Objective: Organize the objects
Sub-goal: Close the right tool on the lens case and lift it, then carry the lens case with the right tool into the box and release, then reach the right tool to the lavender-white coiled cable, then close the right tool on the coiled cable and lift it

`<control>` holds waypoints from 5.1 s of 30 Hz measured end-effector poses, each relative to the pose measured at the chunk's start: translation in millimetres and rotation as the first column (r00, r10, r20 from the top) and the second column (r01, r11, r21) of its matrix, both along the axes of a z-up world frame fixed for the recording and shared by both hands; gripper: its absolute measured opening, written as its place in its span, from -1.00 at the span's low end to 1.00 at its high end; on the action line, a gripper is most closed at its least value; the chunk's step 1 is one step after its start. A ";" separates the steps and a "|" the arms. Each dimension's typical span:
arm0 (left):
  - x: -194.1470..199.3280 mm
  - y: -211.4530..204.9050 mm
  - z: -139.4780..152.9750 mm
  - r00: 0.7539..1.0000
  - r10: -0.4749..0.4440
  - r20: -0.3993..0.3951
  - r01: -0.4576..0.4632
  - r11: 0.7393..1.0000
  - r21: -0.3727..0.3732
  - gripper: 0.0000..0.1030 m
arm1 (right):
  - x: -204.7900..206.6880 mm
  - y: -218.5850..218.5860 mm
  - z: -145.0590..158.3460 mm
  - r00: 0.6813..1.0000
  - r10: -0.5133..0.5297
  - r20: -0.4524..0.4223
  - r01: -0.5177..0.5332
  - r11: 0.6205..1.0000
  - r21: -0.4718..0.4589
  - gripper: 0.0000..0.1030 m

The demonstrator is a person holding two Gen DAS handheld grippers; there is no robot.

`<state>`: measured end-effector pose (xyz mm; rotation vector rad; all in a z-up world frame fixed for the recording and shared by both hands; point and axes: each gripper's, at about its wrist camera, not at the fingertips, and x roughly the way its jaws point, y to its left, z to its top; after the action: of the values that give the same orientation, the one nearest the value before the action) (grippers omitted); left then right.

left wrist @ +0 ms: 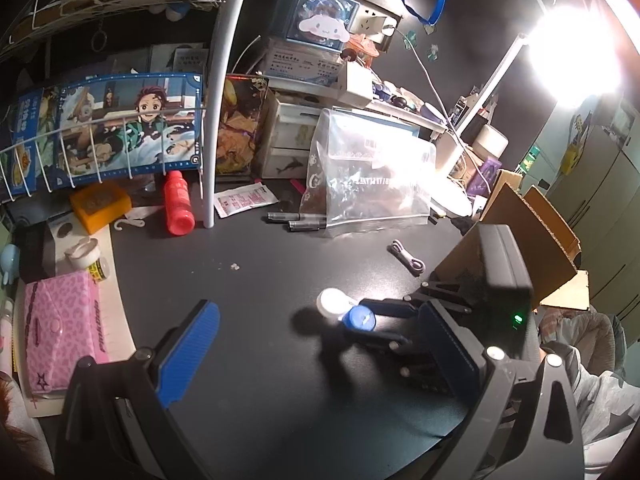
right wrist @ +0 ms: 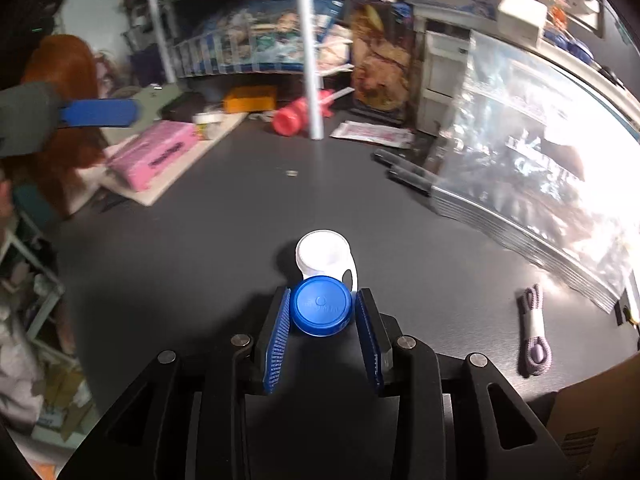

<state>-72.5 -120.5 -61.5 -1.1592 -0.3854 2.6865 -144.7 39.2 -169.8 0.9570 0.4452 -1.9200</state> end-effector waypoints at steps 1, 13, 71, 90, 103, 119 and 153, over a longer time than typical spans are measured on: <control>0.0 0.6 0.3 1.000 -0.002 0.000 0.002 1.000 0.005 0.93 | 3.2 0.5 2.4 1.000 0.013 -0.002 -0.013 1.000 -0.009 -0.44; 3.6 32.2 30.6 0.985 -0.153 -0.079 0.159 0.984 0.082 0.31 | 56.1 16.4 90.2 0.985 0.103 -0.138 -0.123 0.982 -0.143 -0.45; -85.9 231.9 111.3 0.895 -0.434 -0.101 0.424 0.900 -0.106 0.68 | -15.2 241.7 152.4 0.930 -0.315 -0.190 0.309 0.949 -0.062 -0.15; -6.2 74.3 81.2 0.976 -0.154 -0.156 0.139 0.985 -0.100 0.81 | 50.1 96.2 155.4 0.987 -0.048 -0.152 0.033 0.995 -0.097 -0.15; 12.5 35.0 22.4 0.989 -0.086 -0.123 0.078 0.995 -0.066 0.81 | 32.7 31.7 54.4 0.987 -0.151 -0.056 0.155 0.985 0.070 -0.15; 4.6 27.5 -2.3 0.988 -0.115 -0.102 0.116 0.993 0.004 0.81 | -70.5 33.7 -7.3 0.870 -0.464 -0.168 0.491 0.849 0.197 -0.02; -7.3 19.4 -21.5 0.994 -0.109 -0.007 0.109 0.991 0.072 0.81 | 8.4 26.2 -3.5 0.994 -0.106 0.016 0.104 0.991 0.083 -0.82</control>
<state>-79.8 -101.1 -83.0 -1.1215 -0.4034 2.5589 -136.3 65.5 -173.2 1.0710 0.4731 -1.9975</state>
